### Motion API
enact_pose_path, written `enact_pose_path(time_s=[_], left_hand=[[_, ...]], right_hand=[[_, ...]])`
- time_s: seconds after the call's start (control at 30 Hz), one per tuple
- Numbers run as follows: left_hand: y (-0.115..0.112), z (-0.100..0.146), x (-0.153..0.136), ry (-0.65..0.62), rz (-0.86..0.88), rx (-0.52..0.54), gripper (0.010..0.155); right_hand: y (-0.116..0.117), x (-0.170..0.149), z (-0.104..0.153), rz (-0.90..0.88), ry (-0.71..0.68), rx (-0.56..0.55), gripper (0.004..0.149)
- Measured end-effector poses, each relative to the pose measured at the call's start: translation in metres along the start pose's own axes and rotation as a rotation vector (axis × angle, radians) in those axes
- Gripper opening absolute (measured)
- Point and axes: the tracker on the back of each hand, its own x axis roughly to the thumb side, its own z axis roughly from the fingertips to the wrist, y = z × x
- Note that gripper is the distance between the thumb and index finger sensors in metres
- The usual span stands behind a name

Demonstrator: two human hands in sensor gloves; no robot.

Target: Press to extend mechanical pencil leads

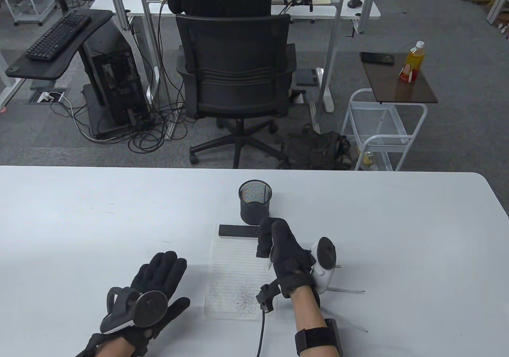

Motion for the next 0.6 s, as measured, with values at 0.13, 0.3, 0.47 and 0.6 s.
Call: enact_pose_path(time_s=[0.13, 0.3, 0.47, 0.6], left_hand=[[0.000, 0.000, 0.001, -0.005, 0.000, -0.001, 0.087], [0.000, 0.000, 0.001, -0.001, -0.001, -0.003, 0.087], [0.000, 0.000, 0.001, 0.001, 0.000, -0.006, 0.087], [0.000, 0.000, 0.002, 0.001, 0.001, -0.010, 0.087]], right_hand=[[-0.008, -0.007, 0.007, -0.131, -0.018, -0.070, 0.072], [-0.017, -0.020, 0.009, -0.239, -0.036, -0.106, 0.065], [-0.017, -0.020, 0.009, -0.266, -0.067, -0.098, 0.057], [-0.016, -0.020, 0.007, -0.329, -0.094, -0.038, 0.068]])
